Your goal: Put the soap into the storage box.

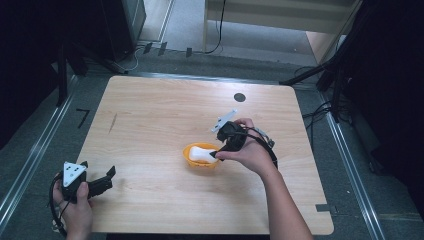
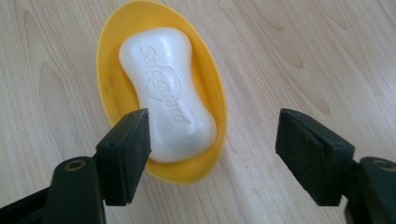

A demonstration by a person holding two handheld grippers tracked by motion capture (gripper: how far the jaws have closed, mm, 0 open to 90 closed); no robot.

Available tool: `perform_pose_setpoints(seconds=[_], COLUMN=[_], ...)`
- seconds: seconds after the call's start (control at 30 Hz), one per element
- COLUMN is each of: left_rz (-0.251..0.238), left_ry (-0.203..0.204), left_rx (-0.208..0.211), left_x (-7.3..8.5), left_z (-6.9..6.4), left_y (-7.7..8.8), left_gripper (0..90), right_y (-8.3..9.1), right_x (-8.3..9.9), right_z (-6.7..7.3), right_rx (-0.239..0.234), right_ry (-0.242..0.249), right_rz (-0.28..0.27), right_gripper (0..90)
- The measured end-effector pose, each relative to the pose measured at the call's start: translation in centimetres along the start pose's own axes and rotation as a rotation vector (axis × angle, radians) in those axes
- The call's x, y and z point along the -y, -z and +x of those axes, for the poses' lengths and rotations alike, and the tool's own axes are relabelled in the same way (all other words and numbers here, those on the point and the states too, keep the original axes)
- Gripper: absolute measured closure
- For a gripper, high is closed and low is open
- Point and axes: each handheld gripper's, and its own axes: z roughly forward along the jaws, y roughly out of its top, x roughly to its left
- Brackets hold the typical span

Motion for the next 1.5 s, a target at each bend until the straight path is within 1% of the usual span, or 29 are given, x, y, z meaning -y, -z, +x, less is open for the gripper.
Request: perform_pose_setpoints(seconds=[0.2, 0.3, 0.4, 0.43, 0.47, 0.57, 0.6, 0.83, 1.0, 1.1, 1.23, 1.33, 1.37, 1.4, 1.5], left_rz=[-0.001, 0.001, 0.0, 0.0, 0.001, 0.0, 0.001, 0.0, -0.001, -0.001, -0.001, 0.0, 0.0, -0.001, 0.0], left_ry=[-0.002, -0.004, -0.005, -0.005, -0.005, -0.006, -0.006, -0.007, -0.007, -0.007, -0.008, -0.009, -0.009, -0.009, -0.01], left_rx=[0.0, -0.002, -0.004, -0.004, -0.004, -0.004, -0.004, -0.004, -0.004, -0.004, -0.004, -0.006, -0.006, -0.006, -0.006], left_x=[0.0, 0.0, 0.0, 0.0, 0.0, 0.0, 0.0, 0.0, 0.0, 0.0, 0.0, 0.0, 0.0, 0.0, 0.0], left_z=[0.0, 0.0, 0.0, 0.0, 0.0, 0.0, 0.0, -0.1, -0.1, -0.1, -0.1, -0.1, -0.1, -0.1, -0.1], left_y=[0.0, 0.0, 0.0, 0.0, 0.0, 0.0, 0.0, 0.0, 0.0, 0.0, 0.0, 0.0, 0.0, 0.0, 0.0], left_gripper=[6.8, 6.8, 6.8, 6.8, 6.8, 6.8, 6.8, 6.8, 6.8, 6.8, 6.8, 6.8, 6.8, 6.8, 6.8], right_y=[0.9, 1.2, 1.5, 1.5, 1.6, 1.8, 1.9, 2.3, 2.6, 2.7, 2.9, 3.1, 3.1, 3.2, 3.3], right_x=[1.5, 2.2, 3.0, 3.0, 3.5, 4.3, 4.5, 6.5, 7.8, 8.7, 9.8, 10.6, 10.6, 11.2, 12.0], right_z=[-0.5, -0.7, -0.9, -0.9, -1.0, -1.1, -1.1, -1.3, -1.4, -1.5, -1.6, -1.7, -1.7, -1.7, -1.8], right_rx=[0.033, 0.042, 0.054, 0.054, 0.065, 0.072, 0.072, 0.076, 0.092, 0.108, 0.114, 0.126, 0.126, 0.127, 0.139], right_ry=[-0.07, -0.1, -0.131, -0.131, -0.156, -0.176, -0.19, -0.214, -0.236, -0.257, -0.281, -0.293, -0.293, -0.312, -0.32], right_rz=[-0.033, -0.047, -0.053, -0.053, -0.062, -0.073, -0.069, -0.094, -0.113, -0.12, -0.134, -0.143, -0.143, -0.148, -0.162], right_gripper=[14.2, 12.8, 7.1, 7.1, 2.3, 0.8, 0.0, 0.0, 0.0, 0.0, 0.0, 0.0, 0.0, 0.0, 0.0])
